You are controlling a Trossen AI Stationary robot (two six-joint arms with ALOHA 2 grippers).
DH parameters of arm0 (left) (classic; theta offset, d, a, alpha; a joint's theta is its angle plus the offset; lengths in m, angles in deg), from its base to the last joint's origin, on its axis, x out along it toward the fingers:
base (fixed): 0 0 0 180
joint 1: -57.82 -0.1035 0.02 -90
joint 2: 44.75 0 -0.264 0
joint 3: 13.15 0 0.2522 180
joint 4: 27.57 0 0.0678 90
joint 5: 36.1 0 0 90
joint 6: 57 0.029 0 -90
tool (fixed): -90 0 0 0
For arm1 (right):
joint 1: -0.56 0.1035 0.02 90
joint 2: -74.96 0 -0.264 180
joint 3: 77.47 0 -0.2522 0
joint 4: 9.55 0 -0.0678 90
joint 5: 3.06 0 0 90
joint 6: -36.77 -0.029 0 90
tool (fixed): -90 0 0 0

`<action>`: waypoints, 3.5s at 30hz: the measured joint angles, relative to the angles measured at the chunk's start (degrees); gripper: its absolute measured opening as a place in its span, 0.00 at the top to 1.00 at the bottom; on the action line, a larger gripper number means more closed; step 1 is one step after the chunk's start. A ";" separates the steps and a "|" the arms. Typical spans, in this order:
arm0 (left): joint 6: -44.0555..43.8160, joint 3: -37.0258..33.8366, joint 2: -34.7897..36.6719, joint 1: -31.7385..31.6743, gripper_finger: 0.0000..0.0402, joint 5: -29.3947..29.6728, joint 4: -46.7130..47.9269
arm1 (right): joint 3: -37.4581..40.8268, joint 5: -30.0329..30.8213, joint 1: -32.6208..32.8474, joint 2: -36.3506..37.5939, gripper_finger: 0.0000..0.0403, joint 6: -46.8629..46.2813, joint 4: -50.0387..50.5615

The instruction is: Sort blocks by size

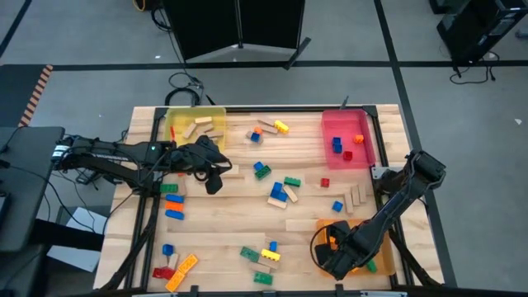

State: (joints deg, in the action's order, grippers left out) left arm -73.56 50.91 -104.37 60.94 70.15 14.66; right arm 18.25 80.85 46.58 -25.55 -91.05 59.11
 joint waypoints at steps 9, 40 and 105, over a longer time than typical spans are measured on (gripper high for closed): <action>0.00 0.00 0.00 0.00 0.65 0.02 0.19 | 0.00 0.86 -0.55 6.53 0.17 -0.01 4.63; -0.20 0.00 0.00 -0.11 0.65 8.29 -0.81 | 22.82 13.11 -21.25 35.23 0.26 17.63 7.43; -0.61 0.00 0.02 -0.11 0.65 16.31 -2.00 | -44.85 7.77 -79.76 -36.33 0.42 123.08 11.81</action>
State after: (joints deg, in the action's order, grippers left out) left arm -74.16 50.91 -104.34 60.83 86.45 12.67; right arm -26.60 88.61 -33.18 -61.88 32.04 70.91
